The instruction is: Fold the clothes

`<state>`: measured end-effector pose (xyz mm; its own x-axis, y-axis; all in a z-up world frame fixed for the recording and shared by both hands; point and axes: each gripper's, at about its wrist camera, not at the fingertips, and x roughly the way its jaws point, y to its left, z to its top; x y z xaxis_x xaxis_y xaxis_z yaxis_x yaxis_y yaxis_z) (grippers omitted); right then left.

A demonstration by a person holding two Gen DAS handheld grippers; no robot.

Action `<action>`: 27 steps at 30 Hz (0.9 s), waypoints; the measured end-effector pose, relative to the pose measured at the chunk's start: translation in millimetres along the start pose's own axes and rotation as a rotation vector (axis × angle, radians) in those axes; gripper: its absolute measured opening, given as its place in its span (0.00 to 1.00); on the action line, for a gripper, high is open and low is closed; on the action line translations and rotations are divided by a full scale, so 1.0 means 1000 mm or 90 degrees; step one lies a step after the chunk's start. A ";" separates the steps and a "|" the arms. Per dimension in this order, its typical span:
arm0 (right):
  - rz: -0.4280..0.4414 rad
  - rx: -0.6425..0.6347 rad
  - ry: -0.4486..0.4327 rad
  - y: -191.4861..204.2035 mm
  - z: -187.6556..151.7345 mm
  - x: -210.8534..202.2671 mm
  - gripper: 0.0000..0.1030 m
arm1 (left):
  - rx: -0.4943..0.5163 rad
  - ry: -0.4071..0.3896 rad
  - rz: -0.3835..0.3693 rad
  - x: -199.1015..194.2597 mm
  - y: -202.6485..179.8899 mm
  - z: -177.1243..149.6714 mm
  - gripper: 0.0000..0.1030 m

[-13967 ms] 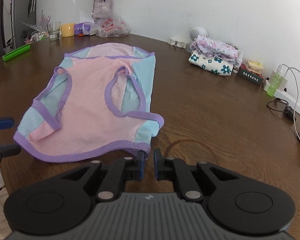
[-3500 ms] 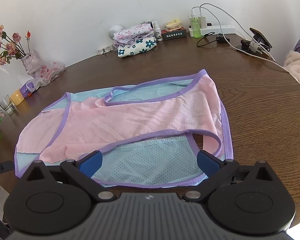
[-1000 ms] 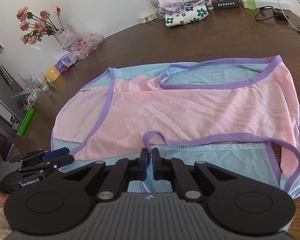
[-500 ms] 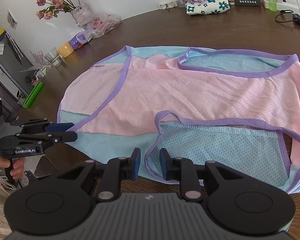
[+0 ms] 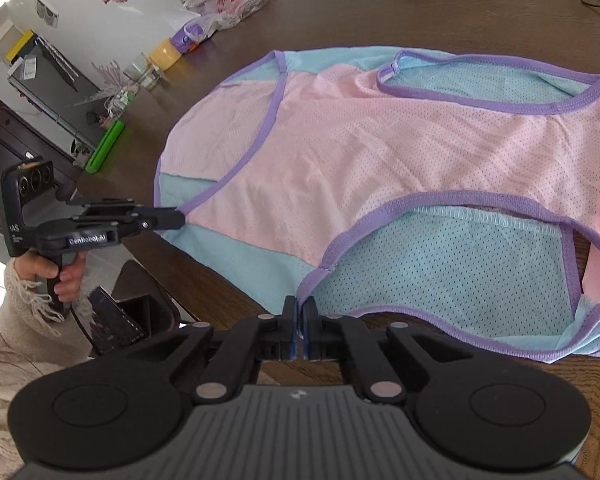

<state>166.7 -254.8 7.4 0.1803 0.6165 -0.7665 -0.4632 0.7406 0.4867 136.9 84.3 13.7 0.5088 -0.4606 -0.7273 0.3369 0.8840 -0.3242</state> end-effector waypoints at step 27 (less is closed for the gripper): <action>-0.085 -0.050 -0.088 0.008 0.015 -0.017 0.10 | 0.124 -0.031 0.051 -0.001 -0.041 0.008 0.09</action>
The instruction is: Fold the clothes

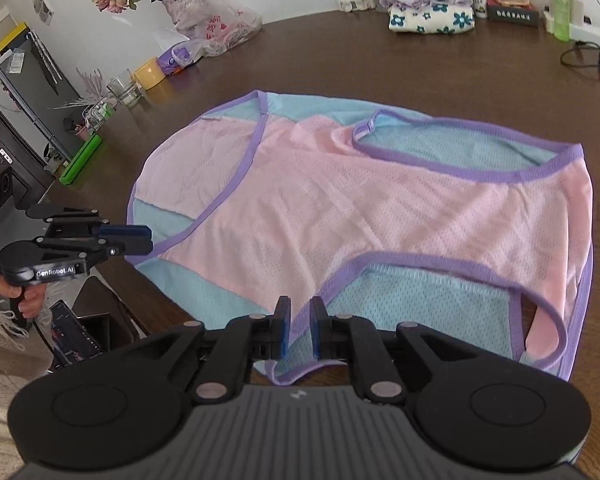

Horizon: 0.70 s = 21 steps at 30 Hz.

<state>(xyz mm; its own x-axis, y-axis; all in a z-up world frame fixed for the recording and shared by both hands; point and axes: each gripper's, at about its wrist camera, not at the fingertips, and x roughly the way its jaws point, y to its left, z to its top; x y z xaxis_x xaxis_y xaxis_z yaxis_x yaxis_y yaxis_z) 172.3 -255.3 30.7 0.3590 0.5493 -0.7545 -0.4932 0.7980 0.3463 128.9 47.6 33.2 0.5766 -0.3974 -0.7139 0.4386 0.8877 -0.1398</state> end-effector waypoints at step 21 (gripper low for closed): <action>-0.046 0.078 -0.016 -0.032 0.082 0.045 0.54 | -0.010 -0.042 -0.024 0.033 -0.008 0.015 0.57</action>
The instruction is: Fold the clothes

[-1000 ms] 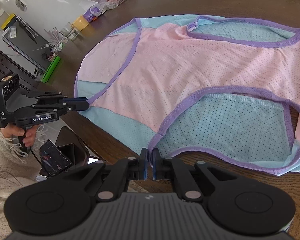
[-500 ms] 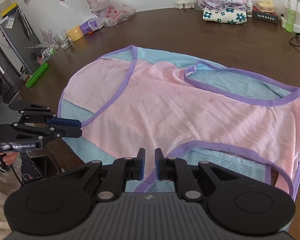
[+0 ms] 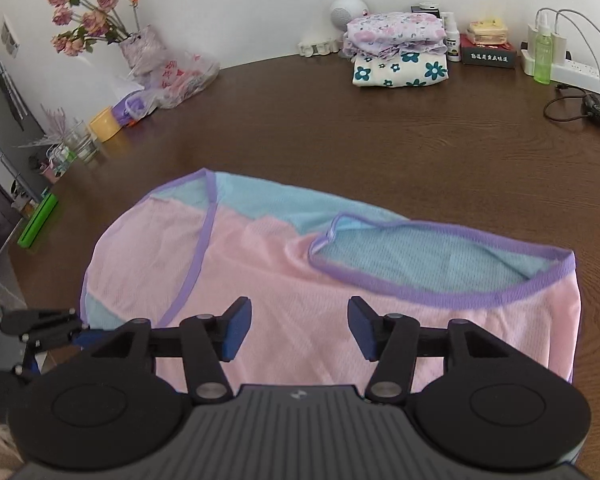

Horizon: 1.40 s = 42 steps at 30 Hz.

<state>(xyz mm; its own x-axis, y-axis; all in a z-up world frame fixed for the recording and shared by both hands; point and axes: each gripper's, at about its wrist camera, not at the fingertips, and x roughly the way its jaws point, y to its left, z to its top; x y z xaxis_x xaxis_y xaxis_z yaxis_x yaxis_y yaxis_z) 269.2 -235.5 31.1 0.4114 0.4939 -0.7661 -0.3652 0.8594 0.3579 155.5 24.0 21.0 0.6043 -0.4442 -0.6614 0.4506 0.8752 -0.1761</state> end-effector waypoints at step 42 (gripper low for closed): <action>-0.069 0.137 -0.007 -0.041 0.085 0.056 0.36 | -0.074 0.000 0.067 -0.004 0.087 0.074 0.76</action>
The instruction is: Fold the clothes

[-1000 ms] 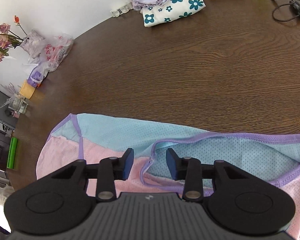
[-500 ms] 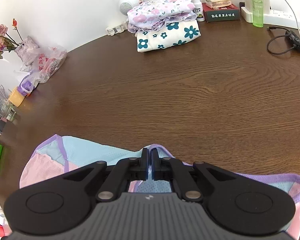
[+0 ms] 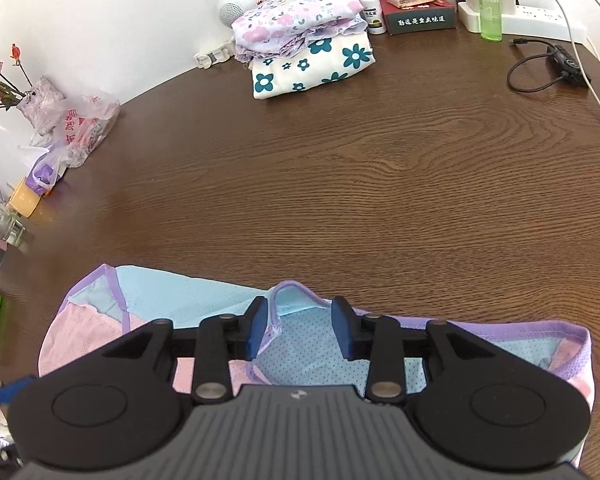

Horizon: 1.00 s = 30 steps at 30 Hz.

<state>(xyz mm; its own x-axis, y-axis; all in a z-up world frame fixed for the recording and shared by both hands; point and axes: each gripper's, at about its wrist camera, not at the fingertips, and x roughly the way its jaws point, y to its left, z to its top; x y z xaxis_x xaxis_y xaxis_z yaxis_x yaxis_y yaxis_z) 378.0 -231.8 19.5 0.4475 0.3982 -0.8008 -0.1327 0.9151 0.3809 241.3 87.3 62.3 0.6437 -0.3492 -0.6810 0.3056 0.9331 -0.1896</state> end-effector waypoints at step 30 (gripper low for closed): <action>0.013 0.016 0.003 -0.004 0.019 0.019 0.02 | -0.150 0.063 0.104 0.125 0.057 0.074 0.00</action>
<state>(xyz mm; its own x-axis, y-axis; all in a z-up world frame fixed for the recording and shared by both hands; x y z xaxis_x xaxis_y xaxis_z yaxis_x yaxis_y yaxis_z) 403.6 -229.6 11.4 0.4403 0.4171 -0.7951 -0.1193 0.9049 0.4086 391.0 90.1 18.7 0.5961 -0.1938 -0.7792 0.0252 0.9745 -0.2231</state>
